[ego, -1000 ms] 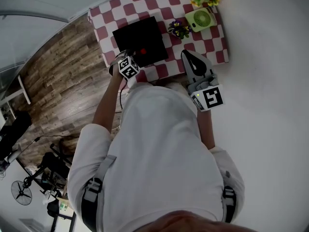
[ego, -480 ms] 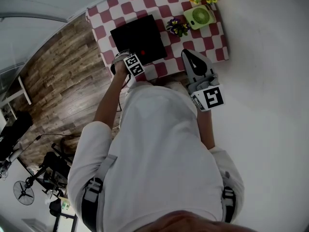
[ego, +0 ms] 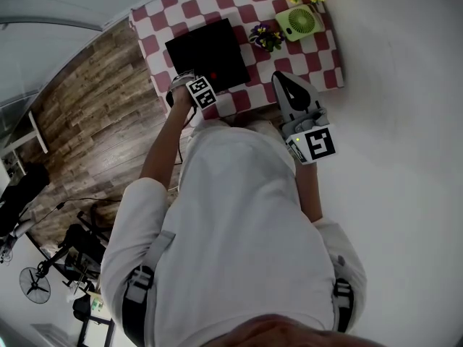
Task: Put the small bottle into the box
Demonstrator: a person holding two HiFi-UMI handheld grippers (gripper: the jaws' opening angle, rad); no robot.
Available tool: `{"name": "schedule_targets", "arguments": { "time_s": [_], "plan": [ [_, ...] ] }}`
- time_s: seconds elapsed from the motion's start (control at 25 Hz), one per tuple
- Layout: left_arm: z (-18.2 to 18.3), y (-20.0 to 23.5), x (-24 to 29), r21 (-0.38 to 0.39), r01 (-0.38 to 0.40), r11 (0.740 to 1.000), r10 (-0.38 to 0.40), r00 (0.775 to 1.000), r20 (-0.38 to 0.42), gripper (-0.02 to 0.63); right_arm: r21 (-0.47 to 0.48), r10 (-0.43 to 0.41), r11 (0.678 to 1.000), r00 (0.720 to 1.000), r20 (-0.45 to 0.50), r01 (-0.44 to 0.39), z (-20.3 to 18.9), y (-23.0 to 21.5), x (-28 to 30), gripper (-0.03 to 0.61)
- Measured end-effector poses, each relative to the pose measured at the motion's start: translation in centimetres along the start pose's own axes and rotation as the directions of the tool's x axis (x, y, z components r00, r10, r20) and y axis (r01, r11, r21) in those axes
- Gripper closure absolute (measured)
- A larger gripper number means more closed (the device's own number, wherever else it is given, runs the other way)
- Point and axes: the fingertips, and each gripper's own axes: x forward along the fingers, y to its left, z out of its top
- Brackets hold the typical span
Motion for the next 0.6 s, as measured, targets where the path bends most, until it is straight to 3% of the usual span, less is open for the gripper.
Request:
{"name": "schedule_targets", "arguments": {
  "time_s": [0.12, 0.32, 0.6],
  "plan": [
    [0.0, -0.2, -0.1, -0.002, 0.001, 1.0, -0.001, 1.0, 0.012, 0.381, -0.003, 0.005, 1.0, 1.0, 0.005, -0.005, 0.1, 0.2, -0.3, 0.577],
    [0.2, -0.5, -0.7, -0.025, 0.023, 0.999, -0.022, 0.999, 0.047, 0.294, -0.003, 0.01, 1.0, 1.0, 0.011, -0.01, 0.1, 0.3, -0.7, 0.577],
    [0.6, -0.7, -2.6, -0.051, 0.03, 0.998, -0.024, 0.992, 0.123, 0.276, -0.003, 0.019, 1.0, 1.0, 0.025, -0.019, 0.3, 0.8, -1.1, 0.577]
  ]
}}
